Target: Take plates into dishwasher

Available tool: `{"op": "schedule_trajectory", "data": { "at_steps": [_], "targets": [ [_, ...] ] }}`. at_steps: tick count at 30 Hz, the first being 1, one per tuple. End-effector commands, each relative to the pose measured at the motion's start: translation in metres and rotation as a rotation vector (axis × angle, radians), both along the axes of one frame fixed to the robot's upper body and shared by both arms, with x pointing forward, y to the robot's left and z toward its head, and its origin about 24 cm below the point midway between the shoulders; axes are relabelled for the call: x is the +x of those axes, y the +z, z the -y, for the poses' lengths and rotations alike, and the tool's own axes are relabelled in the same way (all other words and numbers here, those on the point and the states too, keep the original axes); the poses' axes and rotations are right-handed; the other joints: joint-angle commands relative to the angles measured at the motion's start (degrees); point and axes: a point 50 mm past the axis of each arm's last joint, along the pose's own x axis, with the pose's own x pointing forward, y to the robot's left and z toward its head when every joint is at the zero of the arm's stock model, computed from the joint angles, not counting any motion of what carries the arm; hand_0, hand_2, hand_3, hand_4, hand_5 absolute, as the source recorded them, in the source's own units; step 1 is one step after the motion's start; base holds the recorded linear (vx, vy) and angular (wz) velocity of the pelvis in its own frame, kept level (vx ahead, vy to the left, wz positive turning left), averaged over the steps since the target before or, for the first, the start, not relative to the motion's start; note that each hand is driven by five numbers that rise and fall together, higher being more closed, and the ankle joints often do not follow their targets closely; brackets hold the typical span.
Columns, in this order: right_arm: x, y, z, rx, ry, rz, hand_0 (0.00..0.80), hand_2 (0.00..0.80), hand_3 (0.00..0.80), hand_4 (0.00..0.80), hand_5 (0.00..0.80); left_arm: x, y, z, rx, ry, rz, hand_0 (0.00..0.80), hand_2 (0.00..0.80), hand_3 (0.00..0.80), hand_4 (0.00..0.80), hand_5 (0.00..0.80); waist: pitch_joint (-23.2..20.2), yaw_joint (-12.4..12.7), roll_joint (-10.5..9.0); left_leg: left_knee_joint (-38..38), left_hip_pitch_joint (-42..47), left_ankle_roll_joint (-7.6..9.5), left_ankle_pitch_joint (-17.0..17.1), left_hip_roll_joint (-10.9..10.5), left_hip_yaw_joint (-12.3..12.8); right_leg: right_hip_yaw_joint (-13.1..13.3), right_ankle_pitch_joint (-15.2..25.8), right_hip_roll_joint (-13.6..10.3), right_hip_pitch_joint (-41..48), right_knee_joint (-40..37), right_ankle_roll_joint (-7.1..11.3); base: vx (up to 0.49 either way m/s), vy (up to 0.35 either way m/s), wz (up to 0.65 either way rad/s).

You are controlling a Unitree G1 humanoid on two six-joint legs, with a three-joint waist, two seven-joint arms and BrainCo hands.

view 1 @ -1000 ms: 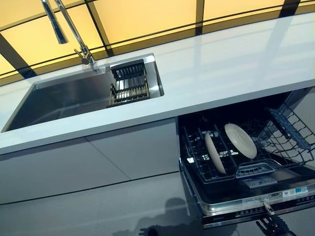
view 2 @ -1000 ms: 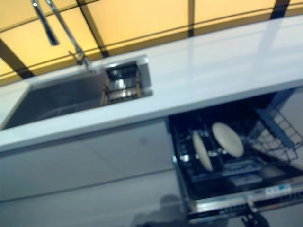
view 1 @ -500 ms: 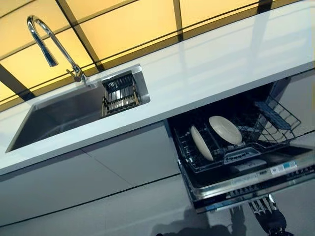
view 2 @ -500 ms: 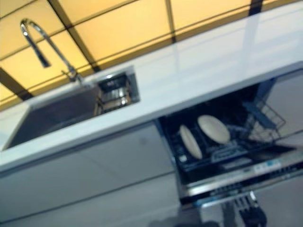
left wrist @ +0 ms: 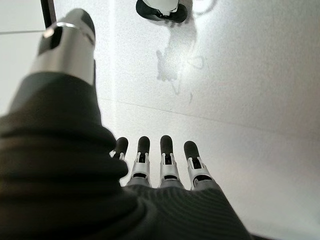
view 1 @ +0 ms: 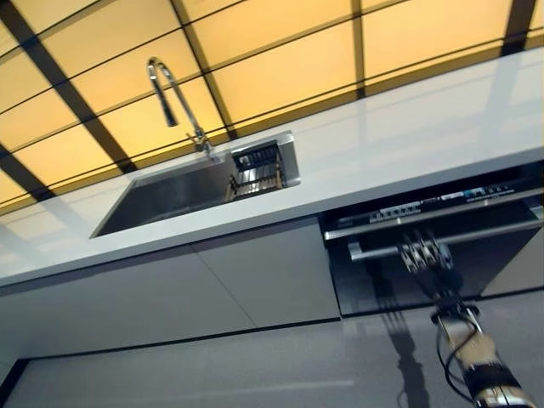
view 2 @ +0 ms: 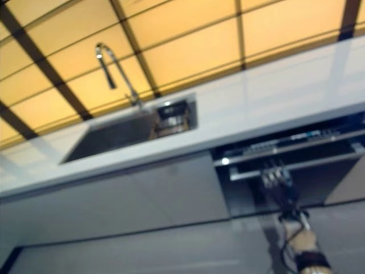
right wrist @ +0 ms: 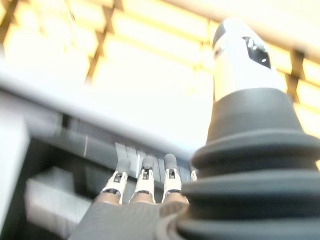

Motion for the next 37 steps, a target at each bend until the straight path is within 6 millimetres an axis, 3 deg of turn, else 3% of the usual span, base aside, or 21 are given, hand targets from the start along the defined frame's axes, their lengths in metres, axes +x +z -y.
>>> {"op": "schedule_trajectory", "data": {
  "at_steps": [1,7,8,9,12,16,21,22,23,25,30,37],
  "targets": [
    [0.027,0.057,-0.020,-0.089,0.048,0.171,0.000,0.000,0.000,0.000,0.000,0.011,0.012,-0.034,0.105,-0.083,0.018,0.000,0.000,0.000,0.000,0.000,-0.3,2.9,-4.09,6.9,0.3,1.21,-17.3,-1.9,-1.7,-0.3,2.8,2.1,2.0,-1.7,-1.58,0.039,-0.067,0.45],
    [0.009,-0.004,0.001,-0.398,-0.087,-0.232,0.000,0.000,0.000,0.000,0.000,-0.001,0.015,-0.045,0.128,-0.054,0.017,0.000,0.000,0.000,0.000,0.000,-2.1,3.1,-7.60,1.7,1.3,1.38,-14.2,-1.1,-1.0,-1.4,7.2,4.0,4.1,-9.3,-0.38,-0.048,-0.056,0.26],
    [0.008,-0.005,0.002,-0.407,-0.090,-0.243,0.000,0.000,0.000,0.000,0.000,-0.001,0.015,-0.046,0.129,-0.052,0.018,0.000,0.000,0.000,0.000,0.000,-2.2,3.0,-7.71,1.5,1.3,1.37,-14.1,-1.0,-0.9,-1.4,7.4,4.1,4.1,-9.6,-0.32,-0.065,-0.061,-0.01],
    [-0.002,-0.022,0.013,-0.526,-0.120,-0.366,0.000,0.000,0.000,0.000,0.000,-0.001,0.015,-0.047,0.131,-0.028,0.027,0.000,0.000,0.000,0.000,0.000,-3.0,2.7,-8.59,-0.5,1.8,1.35,-13.5,-0.6,-0.1,-0.9,8.3,4.7,4.4,-11.7,0.25,-0.053,-0.033,-0.11],
    [-0.021,-0.047,0.030,-0.721,-0.147,-0.560,0.000,0.000,0.000,0.000,0.000,0.004,0.016,-0.047,0.126,-0.008,0.035,0.000,0.000,0.000,0.000,0.000,-4.0,2.1,-9.76,-3.5,2.3,1.43,-12.4,-0.3,0.6,-0.1,10.0,5.4,4.6,-14.6,1.27,-0.035,-0.024,-0.28],
    [-0.048,-0.077,0.040,-0.836,-0.094,-0.743,0.000,0.000,0.000,0.000,0.000,0.016,0.017,-0.047,0.122,0.015,0.045,0.000,0.000,0.000,0.000,0.000,-5.2,1.0,-11.20,-7.0,3.3,1.68,-11.4,-0.2,1.7,1.6,12.2,6.1,4.4,-17.9,2.62,-0.026,-0.013,-0.10],
    [-0.086,-0.123,0.030,-0.814,0.015,-0.906,0.000,0.000,0.000,0.000,0.000,0.028,0.016,-0.040,0.112,0.002,0.044,0.000,0.000,0.000,0.000,0.000,-6.5,-0.7,-12.28,-10.2,4.6,2.28,-11.2,-0.6,3.2,3.2,14.5,6.5,3.8,-20.6,3.96,-0.012,0.022,-0.08],
    [-0.105,-0.143,0.023,-0.791,0.057,-0.975,0.000,0.000,0.000,0.000,0.000,0.033,0.015,-0.036,0.099,-0.003,0.040,0.000,0.000,0.000,0.000,0.000,-6.8,-1.4,-12.60,-10.6,4.9,2.51,-11.5,-0.9,3.5,3.8,15.2,6.6,3.6,-21.3,4.38,-0.025,0.039,0.03],
    [-0.108,-0.146,0.022,-0.792,0.064,-0.985,0.000,0.000,0.000,0.000,0.000,0.034,0.015,-0.035,0.098,-0.005,0.039,0.000,0.000,0.000,0.000,0.000,-6.9,-1.5,-12.68,-10.7,4.7,2.58,-11.3,-1.0,3.6,3.8,15.4,6.6,3.3,-21.4,4.44,-0.021,0.034,0.04],
    [-0.134,-0.172,0.008,-0.764,0.132,-1.083,0.000,0.000,0.000,0.000,0.000,0.039,0.014,-0.028,0.080,-0.037,0.029,0.000,0.000,0.000,0.000,0.000,-7.2,-2.4,-13.14,-10.9,5.1,2.83,-11.7,-1.0,4.4,4.5,16.2,6.5,2.8,-22.1,4.80,-0.012,0.012,0.02],
    [-0.175,-0.206,-0.020,-0.679,0.194,-1.223,0.000,0.000,0.000,0.000,0.000,0.038,0.009,-0.016,0.031,-0.040,0.013,0.000,0.000,0.000,0.000,0.000,-7.5,-3.4,-13.49,-10.8,6.2,3.31,-12.7,-0.7,6.2,5.0,16.1,6.2,2.7,-21.6,4.96,0.025,0.021,0.03],
    [-0.187,-0.217,-0.042,-0.596,0.187,-1.237,0.000,0.000,0.000,0.000,0.000,0.033,0.007,-0.010,0.003,-0.036,0.014,0.000,0.000,0.000,0.000,0.000,-6.9,-4.0,-13.51,-10.6,7.2,3.97,-13.7,-0.7,7.0,5.6,15.8,5.8,2.6,-20.8,5.18,0.011,0.002,-0.02]
  ]
}}
